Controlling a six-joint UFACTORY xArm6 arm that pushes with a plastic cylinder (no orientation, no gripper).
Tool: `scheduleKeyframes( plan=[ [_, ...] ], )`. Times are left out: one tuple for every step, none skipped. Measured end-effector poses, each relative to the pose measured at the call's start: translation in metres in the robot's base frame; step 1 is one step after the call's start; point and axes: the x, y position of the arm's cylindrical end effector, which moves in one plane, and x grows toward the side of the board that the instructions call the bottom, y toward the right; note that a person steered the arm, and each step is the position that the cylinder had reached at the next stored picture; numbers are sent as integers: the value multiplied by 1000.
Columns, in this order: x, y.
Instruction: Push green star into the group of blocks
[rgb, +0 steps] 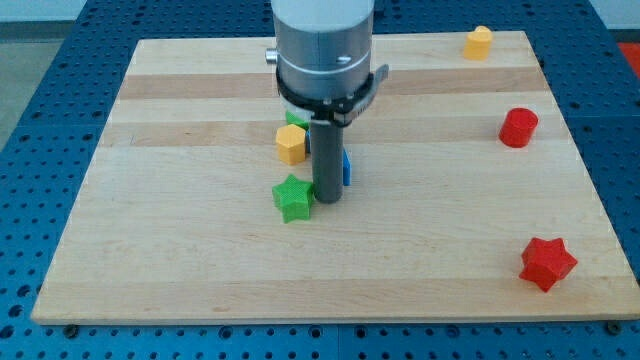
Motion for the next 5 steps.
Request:
scheduleKeyframes(
  plan=[
    [41,23],
    [58,0],
    [58,-32],
    [48,-46],
    [24,-41]
  ],
)
